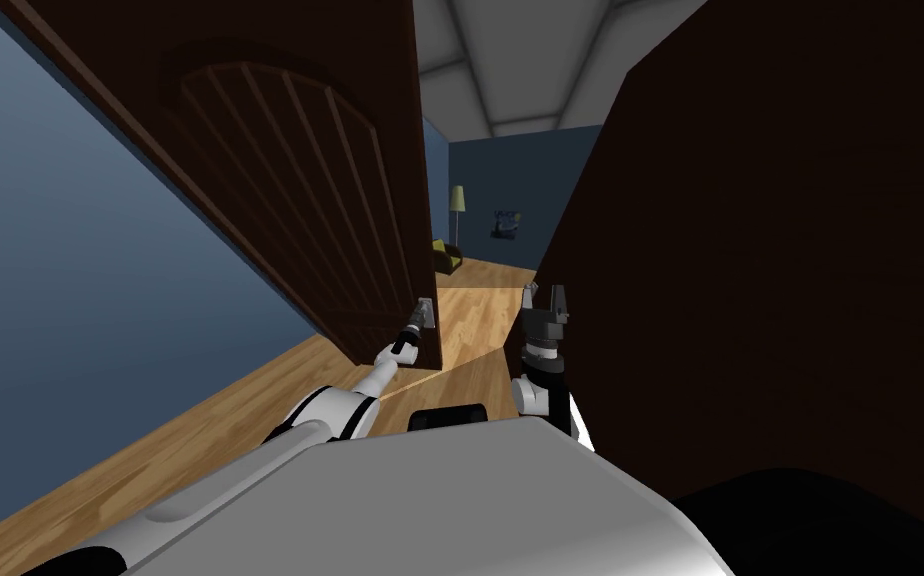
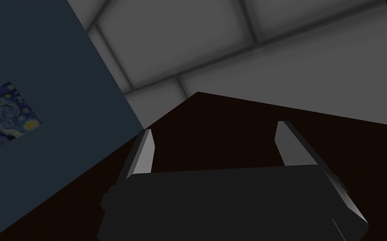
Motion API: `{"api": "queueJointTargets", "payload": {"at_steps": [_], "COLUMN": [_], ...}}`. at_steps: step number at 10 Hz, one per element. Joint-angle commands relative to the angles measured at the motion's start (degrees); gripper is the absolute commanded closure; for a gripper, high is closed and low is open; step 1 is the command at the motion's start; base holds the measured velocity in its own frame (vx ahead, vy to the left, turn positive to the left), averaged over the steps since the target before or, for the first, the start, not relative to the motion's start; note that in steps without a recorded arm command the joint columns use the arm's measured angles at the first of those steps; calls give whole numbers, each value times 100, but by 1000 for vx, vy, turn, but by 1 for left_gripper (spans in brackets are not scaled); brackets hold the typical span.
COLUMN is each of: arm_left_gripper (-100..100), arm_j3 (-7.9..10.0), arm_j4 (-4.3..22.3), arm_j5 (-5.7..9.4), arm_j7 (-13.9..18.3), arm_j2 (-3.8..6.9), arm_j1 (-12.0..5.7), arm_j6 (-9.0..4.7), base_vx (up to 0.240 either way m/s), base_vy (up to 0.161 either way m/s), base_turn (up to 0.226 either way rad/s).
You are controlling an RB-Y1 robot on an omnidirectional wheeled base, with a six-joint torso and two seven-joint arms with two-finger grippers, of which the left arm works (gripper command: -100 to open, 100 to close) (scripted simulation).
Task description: Push the door open
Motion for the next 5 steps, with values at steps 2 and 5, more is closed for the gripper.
{"api": "queueJointTargets", "payload": {"at_steps": [2, 5], "arm_left_gripper": [100, 100], "arm_j3": [0, 0], "arm_j4": [0, 0], "arm_j5": [0, 0], "arm_j7": [0, 0], "arm_j2": [0, 0], "arm_j1": [0, 0], "arm_j6": [0, 0], "base_vx": [30, -20], "base_vy": [-12, 8], "base_turn": [2, -4]}}
